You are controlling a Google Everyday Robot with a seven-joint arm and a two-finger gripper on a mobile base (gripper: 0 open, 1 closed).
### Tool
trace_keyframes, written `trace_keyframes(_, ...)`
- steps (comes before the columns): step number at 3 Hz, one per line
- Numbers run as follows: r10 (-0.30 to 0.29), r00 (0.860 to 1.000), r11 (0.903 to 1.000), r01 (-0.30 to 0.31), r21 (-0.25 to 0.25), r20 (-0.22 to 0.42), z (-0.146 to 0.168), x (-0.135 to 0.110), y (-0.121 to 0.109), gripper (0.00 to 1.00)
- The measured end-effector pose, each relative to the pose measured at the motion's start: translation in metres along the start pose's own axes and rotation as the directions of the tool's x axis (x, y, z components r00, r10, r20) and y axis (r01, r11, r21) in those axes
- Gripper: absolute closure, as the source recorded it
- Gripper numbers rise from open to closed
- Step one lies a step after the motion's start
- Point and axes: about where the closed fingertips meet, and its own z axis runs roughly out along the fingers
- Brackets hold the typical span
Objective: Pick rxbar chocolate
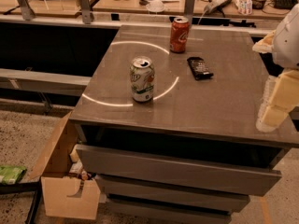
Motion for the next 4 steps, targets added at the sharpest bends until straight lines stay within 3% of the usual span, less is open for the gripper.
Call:
trace_keyframes(1, 0.000, 1.000, 1.0000, 0.000, 0.000, 0.000, 0.000, 0.000, 0.000, 0.00)
trace_keyframes(2, 0.100, 0.995, 0.9950, -0.100, -0.007, -0.006, 0.006, 0.007, -0.020, 0.00)
trace_keyframes(3, 0.295, 0.953, 0.9553, -0.295, 0.004, -0.064, 0.028, 0.030, -0.070, 0.00)
trace_keyframes(4, 0.550, 0.828, 0.8355, -0.545, 0.071, -0.113, 0.059, 0.044, -0.136, 0.00)
